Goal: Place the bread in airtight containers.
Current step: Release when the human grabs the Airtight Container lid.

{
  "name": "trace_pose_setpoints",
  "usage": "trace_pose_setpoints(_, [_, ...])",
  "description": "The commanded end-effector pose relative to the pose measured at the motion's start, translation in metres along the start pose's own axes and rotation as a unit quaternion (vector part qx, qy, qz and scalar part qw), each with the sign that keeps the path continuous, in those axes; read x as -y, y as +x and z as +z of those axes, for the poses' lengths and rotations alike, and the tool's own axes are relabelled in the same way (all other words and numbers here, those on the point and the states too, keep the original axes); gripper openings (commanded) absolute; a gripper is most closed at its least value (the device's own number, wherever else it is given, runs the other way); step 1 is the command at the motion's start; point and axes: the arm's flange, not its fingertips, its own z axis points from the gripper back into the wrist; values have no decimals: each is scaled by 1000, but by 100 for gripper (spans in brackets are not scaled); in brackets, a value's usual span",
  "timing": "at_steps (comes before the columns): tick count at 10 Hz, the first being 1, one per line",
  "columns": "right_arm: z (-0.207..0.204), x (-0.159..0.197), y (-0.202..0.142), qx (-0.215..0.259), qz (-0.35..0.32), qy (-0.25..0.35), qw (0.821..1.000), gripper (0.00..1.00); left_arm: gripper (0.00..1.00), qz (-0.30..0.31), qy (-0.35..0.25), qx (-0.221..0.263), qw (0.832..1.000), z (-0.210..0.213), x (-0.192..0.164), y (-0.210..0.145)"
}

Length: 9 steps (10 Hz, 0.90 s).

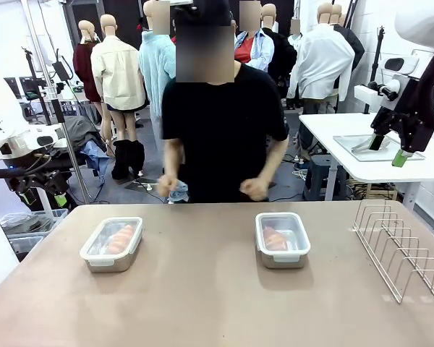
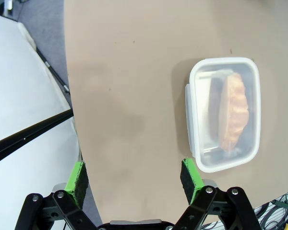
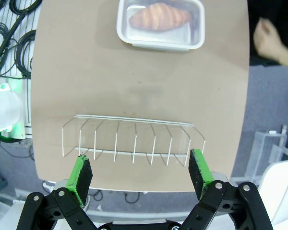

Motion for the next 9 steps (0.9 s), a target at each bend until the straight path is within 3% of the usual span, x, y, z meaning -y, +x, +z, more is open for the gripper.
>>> trace_pose_setpoints(1, [0, 3, 1, -3, -2, 2, 1000, 100, 100, 4, 13, -2, 1000, 1, -1, -2])
trace_pose_setpoints(9, [0, 3, 1, -3, -2, 2, 1000, 100, 100, 4, 13, -2, 1000, 1, -1, -2])
